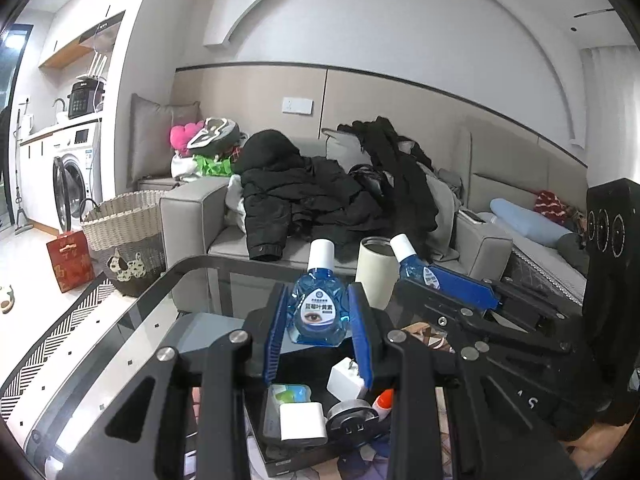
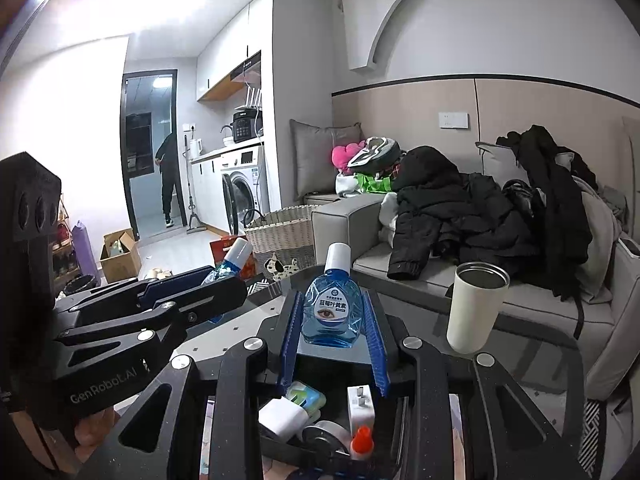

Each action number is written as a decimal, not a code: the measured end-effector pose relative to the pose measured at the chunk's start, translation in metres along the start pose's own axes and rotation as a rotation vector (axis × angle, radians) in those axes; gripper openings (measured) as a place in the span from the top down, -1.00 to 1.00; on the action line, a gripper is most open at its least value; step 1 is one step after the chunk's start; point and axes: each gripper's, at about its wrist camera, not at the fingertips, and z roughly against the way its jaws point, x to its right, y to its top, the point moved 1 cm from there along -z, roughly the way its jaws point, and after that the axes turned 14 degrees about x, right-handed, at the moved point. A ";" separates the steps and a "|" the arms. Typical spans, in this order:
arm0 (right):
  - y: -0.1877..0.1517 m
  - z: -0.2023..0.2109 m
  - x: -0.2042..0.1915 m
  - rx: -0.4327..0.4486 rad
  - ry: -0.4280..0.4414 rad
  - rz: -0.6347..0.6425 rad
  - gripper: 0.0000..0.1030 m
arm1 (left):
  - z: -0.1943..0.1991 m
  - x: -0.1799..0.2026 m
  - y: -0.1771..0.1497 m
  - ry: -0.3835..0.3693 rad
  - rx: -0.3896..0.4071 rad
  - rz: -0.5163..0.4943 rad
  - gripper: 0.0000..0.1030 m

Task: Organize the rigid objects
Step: 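Lift both eye-drop bottles and carry them over the black box, then lower both eye-drop bottles into the box and open both tools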

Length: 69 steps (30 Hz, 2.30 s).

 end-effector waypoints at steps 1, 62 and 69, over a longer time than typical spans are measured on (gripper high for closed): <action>-0.002 -0.003 0.000 -0.008 0.000 -0.001 0.41 | -0.003 -0.001 -0.002 0.002 -0.014 0.004 0.45; -0.098 -0.070 0.016 -0.544 0.038 -0.068 0.40 | -0.066 -0.020 -0.088 0.053 -0.527 0.063 0.31; -0.089 -0.061 0.017 -0.513 0.038 -0.079 0.40 | -0.058 -0.024 -0.079 0.070 -0.478 0.066 0.04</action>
